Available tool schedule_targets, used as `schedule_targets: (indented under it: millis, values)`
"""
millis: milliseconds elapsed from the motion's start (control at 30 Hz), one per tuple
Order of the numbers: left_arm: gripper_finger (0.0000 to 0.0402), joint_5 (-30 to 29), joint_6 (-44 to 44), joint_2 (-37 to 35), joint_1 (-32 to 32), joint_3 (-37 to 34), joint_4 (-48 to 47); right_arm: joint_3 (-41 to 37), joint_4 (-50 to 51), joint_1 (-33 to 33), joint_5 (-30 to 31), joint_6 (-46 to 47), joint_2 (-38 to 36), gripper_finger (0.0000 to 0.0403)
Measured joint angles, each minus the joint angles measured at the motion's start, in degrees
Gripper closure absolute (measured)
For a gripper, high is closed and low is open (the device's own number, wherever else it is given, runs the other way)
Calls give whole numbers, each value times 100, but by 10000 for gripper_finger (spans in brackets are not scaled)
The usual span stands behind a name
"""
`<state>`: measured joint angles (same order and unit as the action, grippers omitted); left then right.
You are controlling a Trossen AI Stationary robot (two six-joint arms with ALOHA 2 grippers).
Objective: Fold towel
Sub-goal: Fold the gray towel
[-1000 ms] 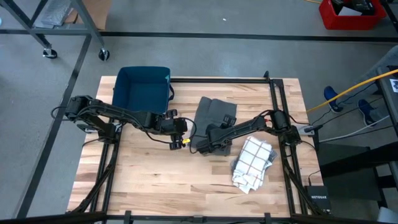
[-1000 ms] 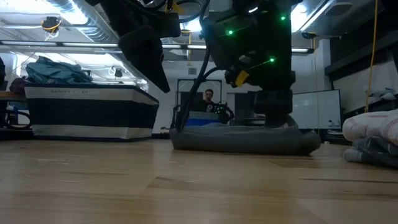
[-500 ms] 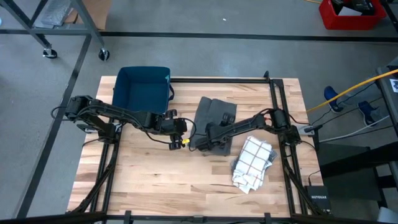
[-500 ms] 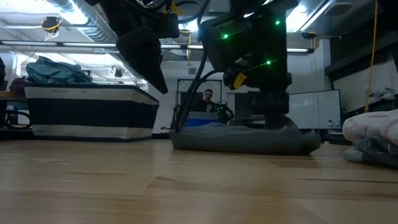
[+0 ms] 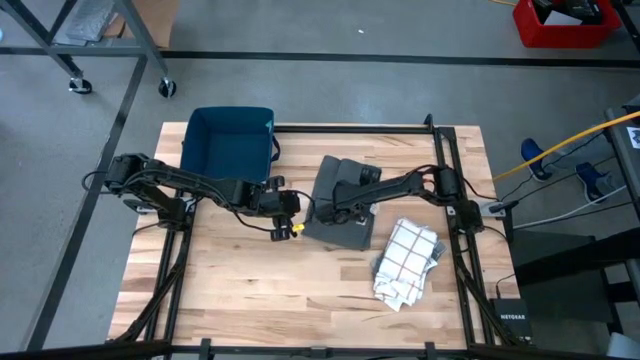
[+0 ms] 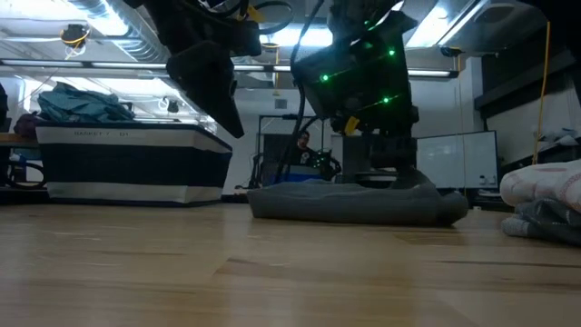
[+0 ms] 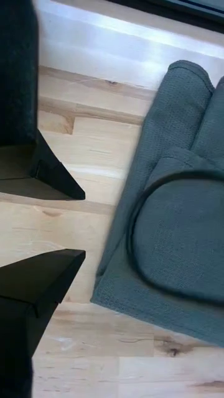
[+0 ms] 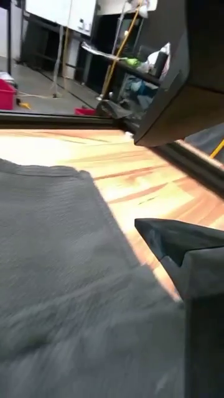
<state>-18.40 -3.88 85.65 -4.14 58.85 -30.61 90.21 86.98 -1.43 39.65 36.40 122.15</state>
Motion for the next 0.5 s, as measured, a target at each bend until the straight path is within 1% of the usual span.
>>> schedule_targets:
  millis: [167,333,433,500]
  values:
    - [272,3,58,0,0,0,133,0,117,131,-480,-70,0,202]
    - [272,215,629,0,37,-83,420,-3,138,3,-890,-7,-28,205]
    - [278,581,881,0,125,-363,894,-7,156,-148,-1133,254,-204,205]
    - [284,1009,1054,0,182,-583,1205,-7,165,-278,-1287,537,-441,205]
